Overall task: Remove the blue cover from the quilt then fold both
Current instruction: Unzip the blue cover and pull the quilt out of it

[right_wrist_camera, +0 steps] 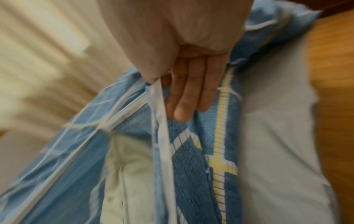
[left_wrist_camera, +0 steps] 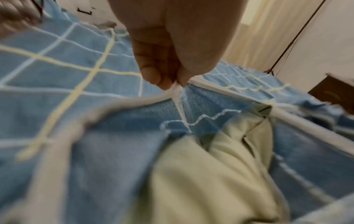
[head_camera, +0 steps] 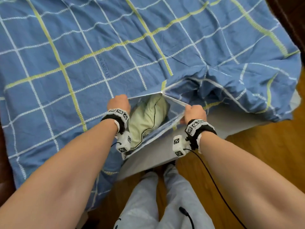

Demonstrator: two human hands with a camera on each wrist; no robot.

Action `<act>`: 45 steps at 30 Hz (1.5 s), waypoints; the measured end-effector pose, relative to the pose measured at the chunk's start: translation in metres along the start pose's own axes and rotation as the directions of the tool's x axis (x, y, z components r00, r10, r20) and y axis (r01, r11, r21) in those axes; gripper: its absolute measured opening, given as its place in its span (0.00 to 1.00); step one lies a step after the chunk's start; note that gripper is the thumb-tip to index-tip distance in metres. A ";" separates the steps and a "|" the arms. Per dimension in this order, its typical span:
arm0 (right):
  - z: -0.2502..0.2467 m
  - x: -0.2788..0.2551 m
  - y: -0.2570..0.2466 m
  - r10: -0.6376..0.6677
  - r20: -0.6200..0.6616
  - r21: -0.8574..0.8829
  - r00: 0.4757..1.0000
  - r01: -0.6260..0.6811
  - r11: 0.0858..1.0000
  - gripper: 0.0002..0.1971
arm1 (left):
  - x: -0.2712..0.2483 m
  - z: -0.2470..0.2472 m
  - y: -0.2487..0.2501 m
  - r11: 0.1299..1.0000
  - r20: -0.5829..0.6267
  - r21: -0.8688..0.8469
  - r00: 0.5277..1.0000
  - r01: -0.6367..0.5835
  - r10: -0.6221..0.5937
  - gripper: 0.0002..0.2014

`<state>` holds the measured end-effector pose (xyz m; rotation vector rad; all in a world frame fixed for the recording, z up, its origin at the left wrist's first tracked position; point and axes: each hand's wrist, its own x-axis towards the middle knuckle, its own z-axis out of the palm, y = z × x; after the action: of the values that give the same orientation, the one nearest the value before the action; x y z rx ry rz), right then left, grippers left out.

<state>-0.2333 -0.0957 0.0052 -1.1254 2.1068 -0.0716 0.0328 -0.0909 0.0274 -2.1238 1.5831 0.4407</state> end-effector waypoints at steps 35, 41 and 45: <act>-0.093 0.096 0.073 -0.369 -0.033 -0.218 0.929 0.354 0.910 0.23 | -0.008 -0.048 0.159 0.987 -0.120 0.132 0.987 -0.092 0.108 0.09; -0.103 0.105 0.120 -0.068 0.091 -0.143 0.993 0.081 0.986 0.21 | -0.006 -0.052 0.194 0.999 -0.097 0.037 0.995 0.009 -0.006 0.13; -0.118 0.109 0.119 -0.301 0.177 -0.003 0.937 0.307 0.952 0.21 | 0.004 -0.048 0.218 0.976 -0.176 0.059 0.960 -0.210 0.217 0.27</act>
<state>-0.4284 -0.1354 -0.0150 -1.4167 1.7719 -0.0835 -0.1752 -0.1717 0.0303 -2.0196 1.9187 0.2872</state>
